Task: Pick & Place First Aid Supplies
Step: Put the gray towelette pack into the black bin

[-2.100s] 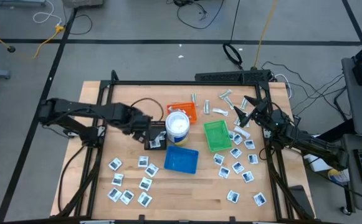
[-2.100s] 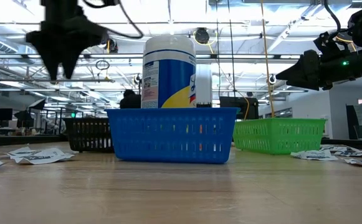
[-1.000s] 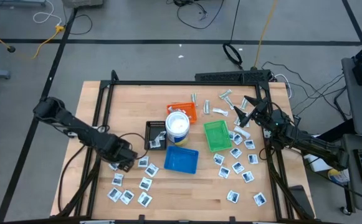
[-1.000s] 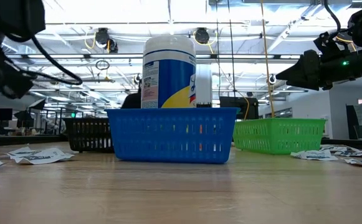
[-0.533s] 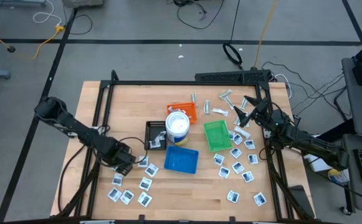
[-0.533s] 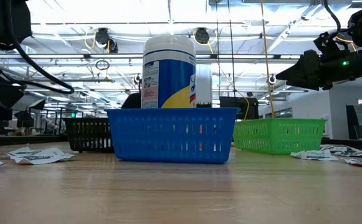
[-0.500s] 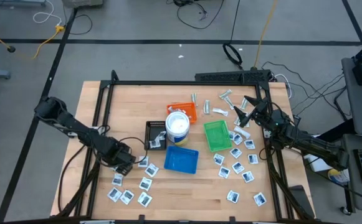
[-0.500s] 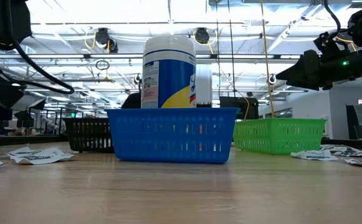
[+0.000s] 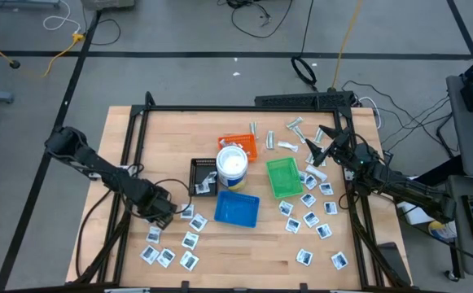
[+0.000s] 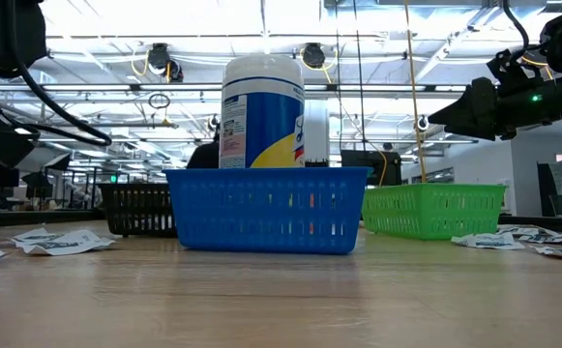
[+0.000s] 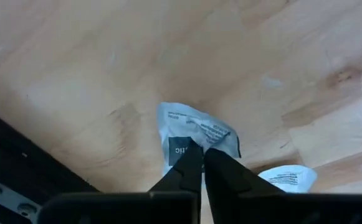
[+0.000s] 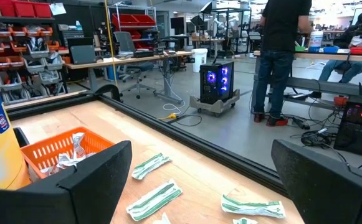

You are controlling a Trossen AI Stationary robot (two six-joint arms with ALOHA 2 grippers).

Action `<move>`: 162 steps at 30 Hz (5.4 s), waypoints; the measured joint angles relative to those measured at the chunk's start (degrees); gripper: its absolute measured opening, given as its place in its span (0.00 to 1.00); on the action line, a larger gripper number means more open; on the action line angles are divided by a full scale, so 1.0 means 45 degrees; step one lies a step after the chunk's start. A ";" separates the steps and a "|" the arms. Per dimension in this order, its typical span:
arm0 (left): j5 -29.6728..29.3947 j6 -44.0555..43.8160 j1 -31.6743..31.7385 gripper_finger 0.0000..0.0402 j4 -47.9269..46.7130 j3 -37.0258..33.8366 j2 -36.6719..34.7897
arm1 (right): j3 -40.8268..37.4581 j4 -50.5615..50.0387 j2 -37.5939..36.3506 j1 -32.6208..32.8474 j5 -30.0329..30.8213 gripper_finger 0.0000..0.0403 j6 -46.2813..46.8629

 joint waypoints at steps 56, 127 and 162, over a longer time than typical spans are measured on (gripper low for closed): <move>-0.5467 1.2602 0.5841 0.36 0.3884 0.3099 -0.0369 | -0.0002 0.0002 0.0005 0.0002 0.0001 0.94 -0.0002; -0.3558 -0.2686 0.1193 0.54 -0.1535 0.4959 0.4629 | -0.0002 -0.0001 0.0005 0.0000 -0.0001 0.94 0.0002; -0.6264 -0.1930 -0.1418 0.00 -0.4268 0.4682 0.2324 | 0.0000 -0.0002 0.0005 -0.0002 -0.0001 0.94 0.0000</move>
